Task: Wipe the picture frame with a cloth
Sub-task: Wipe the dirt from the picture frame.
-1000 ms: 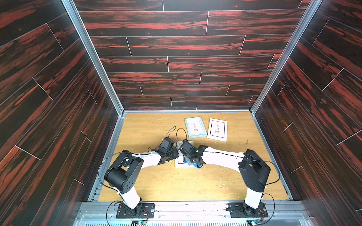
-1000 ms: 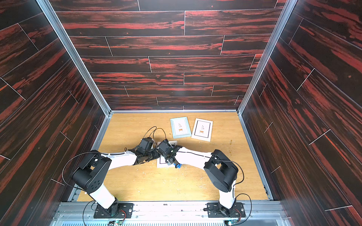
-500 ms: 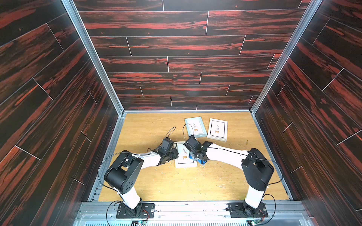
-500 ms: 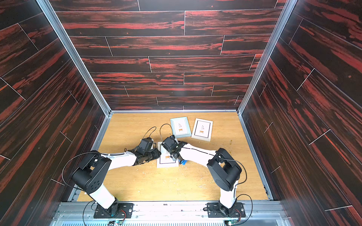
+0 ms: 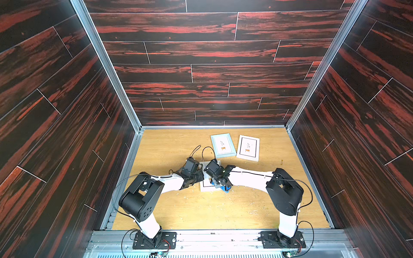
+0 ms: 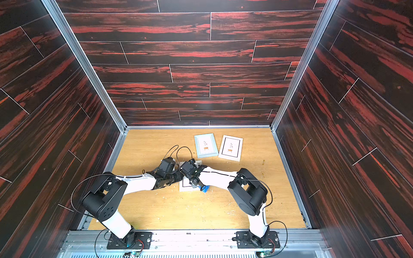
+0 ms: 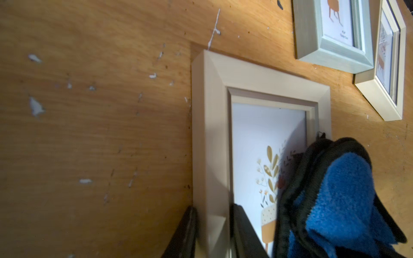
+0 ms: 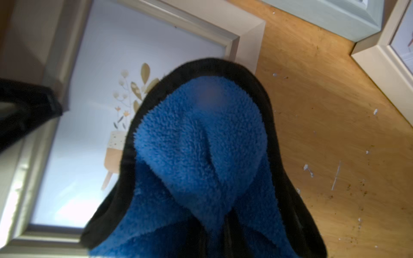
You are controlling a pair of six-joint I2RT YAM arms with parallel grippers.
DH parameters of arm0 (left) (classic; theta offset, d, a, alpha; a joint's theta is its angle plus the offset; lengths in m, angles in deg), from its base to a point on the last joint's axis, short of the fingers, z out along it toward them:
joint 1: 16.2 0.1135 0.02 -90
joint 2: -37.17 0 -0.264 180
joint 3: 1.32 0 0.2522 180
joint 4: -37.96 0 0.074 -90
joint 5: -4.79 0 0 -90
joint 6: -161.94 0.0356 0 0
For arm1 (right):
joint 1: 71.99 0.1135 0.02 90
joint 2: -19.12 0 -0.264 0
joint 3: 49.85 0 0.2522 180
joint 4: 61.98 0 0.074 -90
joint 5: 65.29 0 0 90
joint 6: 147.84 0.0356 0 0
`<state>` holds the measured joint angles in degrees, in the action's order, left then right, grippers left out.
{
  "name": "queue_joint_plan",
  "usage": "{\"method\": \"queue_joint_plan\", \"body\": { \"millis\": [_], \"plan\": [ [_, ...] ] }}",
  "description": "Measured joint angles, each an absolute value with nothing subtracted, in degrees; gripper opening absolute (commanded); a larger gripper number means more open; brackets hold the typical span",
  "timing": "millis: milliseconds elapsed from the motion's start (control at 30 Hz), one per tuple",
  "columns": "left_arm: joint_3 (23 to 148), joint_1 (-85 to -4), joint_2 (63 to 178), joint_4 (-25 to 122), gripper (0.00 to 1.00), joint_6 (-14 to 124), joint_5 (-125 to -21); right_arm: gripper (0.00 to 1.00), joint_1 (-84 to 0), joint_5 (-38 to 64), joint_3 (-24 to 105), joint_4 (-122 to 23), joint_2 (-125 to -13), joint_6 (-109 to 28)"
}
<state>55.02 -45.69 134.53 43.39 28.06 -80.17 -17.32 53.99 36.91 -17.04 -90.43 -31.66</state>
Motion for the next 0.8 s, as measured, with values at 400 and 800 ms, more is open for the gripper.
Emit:
{"method": "queue_joint_plan", "body": {
  "millis": [400,800],
  "plan": [
    [52.6,-45.9,133.0,41.2,0.29,24.9,-81.3,0.00,-16.7,45.2,37.4,-20.5,-91.3,-25.9],
    [52.2,-46.2,132.6,41.2,0.29,24.0,-81.2,0.00,-17.0,41.0,37.1,-23.3,-91.3,-24.9]
  ]
}}
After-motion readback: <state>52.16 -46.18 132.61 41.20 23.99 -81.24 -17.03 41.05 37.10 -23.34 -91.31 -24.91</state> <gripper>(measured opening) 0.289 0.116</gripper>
